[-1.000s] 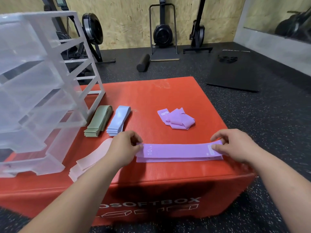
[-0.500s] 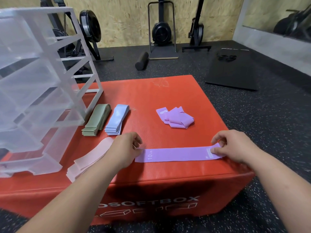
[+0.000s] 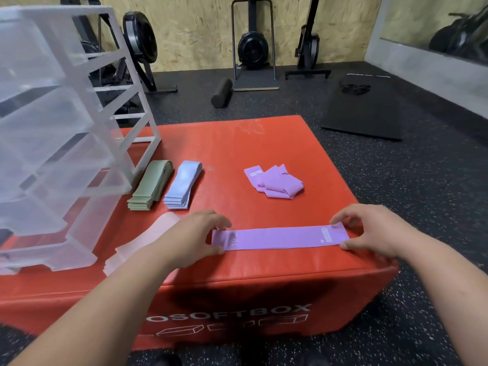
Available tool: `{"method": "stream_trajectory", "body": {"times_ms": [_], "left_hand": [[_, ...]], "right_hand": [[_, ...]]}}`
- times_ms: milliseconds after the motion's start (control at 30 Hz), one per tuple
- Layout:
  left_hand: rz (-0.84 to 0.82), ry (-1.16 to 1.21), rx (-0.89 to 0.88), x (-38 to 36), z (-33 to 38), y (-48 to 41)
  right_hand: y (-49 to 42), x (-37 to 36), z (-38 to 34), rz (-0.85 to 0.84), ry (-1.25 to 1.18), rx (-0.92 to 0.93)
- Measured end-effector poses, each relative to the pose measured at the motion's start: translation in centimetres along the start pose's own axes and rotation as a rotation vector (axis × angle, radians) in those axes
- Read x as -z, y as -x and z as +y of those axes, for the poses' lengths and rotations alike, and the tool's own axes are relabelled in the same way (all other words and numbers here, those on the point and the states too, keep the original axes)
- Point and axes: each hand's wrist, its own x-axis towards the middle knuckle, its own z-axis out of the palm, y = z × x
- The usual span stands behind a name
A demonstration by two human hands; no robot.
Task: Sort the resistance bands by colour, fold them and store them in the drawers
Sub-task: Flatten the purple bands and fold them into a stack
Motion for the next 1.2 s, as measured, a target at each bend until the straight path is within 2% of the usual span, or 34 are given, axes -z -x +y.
{"method": "stream_trajectory", "body": {"times_ms": [467,600,867,1067,1200], "left_hand": [[0.022,0.038,0.002,-0.2,-0.6,0.0],[0.104,0.074,0.038,-0.4,-1.1,-0.8],[0.161,0.13,0.025,-0.9,-0.6,-4.6],[0.201,0.135,0.027,-1.8,-0.4,-7.3],[0.208,0.13,0.028,-2.4,-1.0,-8.2]], "right_hand": [[0.0,0.3,-1.1,-0.007,0.044,0.04],[-0.9,0.2,-2.2,0.093,0.033,0.051],[-6.2,-2.3,-7.4,0.224,0.09,0.072],[-9.8,-4.3,-10.4,0.352,0.228,0.063],[-12.2,-5.3,-11.2,0.354,0.247,0.022]]}}
